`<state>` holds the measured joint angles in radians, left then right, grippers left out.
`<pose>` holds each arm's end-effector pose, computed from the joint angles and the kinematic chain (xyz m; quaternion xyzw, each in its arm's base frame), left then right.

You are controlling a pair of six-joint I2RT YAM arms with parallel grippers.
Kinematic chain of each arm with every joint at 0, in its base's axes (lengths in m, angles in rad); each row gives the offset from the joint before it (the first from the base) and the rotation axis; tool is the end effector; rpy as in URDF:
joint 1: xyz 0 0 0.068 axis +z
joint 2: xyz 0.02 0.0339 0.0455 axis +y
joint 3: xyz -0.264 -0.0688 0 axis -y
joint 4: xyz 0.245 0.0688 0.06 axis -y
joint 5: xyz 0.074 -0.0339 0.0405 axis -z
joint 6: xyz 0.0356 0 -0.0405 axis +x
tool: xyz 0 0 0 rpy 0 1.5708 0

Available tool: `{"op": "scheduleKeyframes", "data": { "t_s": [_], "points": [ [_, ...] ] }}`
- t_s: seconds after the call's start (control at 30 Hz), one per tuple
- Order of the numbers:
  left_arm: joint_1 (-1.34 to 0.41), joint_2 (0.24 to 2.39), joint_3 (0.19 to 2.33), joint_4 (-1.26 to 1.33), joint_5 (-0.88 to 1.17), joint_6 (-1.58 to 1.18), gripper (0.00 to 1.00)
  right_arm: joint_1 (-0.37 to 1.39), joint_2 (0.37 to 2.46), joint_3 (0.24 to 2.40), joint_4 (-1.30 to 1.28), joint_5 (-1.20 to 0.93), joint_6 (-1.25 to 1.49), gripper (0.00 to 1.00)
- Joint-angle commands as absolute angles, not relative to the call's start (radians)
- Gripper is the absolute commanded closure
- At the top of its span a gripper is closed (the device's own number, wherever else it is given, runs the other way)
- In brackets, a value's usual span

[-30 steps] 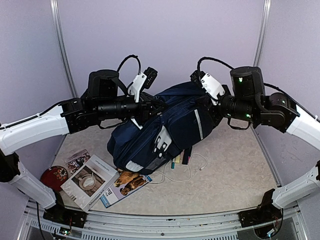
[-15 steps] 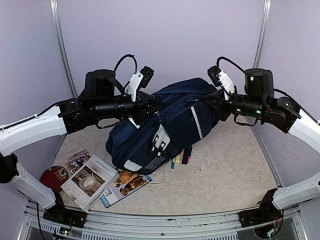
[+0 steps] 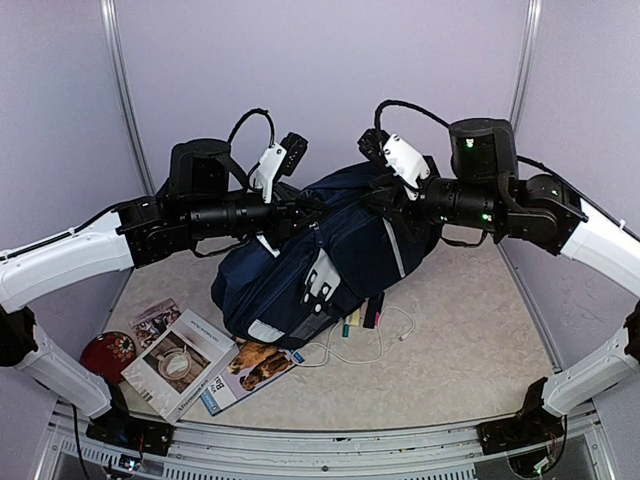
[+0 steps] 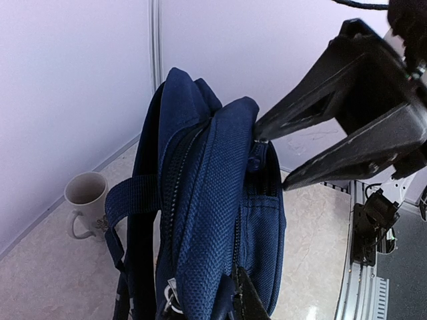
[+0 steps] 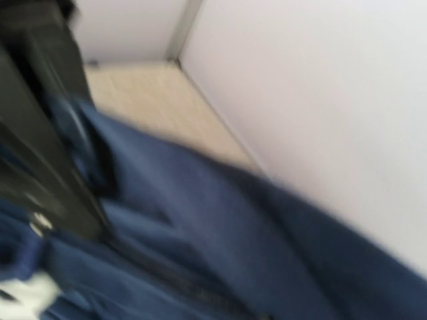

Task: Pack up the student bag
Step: Unzip the upper front pocket of the student bag.

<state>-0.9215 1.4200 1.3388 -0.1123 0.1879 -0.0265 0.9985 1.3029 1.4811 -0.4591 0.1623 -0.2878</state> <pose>0.1981 -0.2719 0.3935 0.3864 0.6672 -0.3532 0.5299 0.1594 0.2369 0.4403 -0.4387 0.6666 0.1477 0.5843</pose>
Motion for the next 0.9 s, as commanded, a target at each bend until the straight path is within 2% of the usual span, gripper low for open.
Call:
{"op": "scheduleKeyframes", "data": {
  "t_s": [0.0,0.53,0.87],
  "points": [
    [-0.912,1.404,1.366,-0.033,0.202,-0.041,1.0,1.002,1.33,1.524,-0.56,0.278,-0.336,0.69],
    [-0.924,1.402,1.373,-0.047,0.233,-0.008,1.0,0.987,1.479,1.706,-0.754,0.438,-0.368,0.56],
    [-0.943,1.404,1.37,-0.051,0.255,0.03,1.0,0.986,1.562,1.808,-0.787,0.601,-0.424,0.59]
  ]
}}
